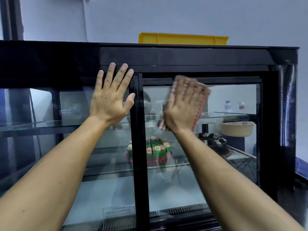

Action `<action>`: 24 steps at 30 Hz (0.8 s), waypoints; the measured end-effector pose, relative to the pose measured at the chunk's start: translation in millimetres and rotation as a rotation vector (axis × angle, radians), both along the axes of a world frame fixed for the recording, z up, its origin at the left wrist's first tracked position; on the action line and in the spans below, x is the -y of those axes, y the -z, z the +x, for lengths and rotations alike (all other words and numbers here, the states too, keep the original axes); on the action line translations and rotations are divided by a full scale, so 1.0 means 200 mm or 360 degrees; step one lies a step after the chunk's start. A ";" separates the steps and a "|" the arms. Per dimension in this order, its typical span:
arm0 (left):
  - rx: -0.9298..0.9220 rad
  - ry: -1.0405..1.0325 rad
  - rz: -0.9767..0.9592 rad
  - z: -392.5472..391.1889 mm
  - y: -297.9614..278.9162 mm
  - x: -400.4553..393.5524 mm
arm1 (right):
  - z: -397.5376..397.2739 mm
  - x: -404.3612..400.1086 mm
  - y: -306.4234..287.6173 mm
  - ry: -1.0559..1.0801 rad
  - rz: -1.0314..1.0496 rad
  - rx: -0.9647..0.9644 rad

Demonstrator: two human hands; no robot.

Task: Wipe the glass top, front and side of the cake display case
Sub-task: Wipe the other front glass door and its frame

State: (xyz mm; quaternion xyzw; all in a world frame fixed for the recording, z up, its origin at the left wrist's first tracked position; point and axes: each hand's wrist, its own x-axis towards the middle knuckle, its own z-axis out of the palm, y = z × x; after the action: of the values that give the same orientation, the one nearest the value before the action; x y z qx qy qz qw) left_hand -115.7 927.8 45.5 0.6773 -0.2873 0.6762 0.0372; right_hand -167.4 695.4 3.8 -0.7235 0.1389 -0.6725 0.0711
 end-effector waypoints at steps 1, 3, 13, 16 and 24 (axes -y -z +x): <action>-0.0013 0.0008 -0.0002 0.00 0.00 0.00 | 0.01 -0.06 0.01 -0.0038 -0.0268 -0.0065; -0.0039 0.0032 -0.0015 -0.01 0.00 0.00 | 0.02 -0.04 0.03 -0.0089 -0.0783 -0.0156; -0.0002 0.0041 -0.0049 0.00 0.00 0.01 | -0.17 0.65 0.01 -0.0006 0.0314 -0.0042; 0.0016 0.0042 -0.0060 0.00 0.00 0.01 | -0.12 0.46 0.01 0.0007 0.0471 0.0037; -0.0007 0.0040 -0.0035 0.00 0.00 0.00 | -0.01 0.03 0.10 -0.0176 -0.0737 -0.0275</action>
State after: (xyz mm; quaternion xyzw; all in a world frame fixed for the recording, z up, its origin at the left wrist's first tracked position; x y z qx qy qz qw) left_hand -115.7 927.7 44.8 0.6748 -0.2883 0.6773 0.0538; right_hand -169.7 689.0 -15.8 -0.7817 -0.0529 -0.6172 -0.0720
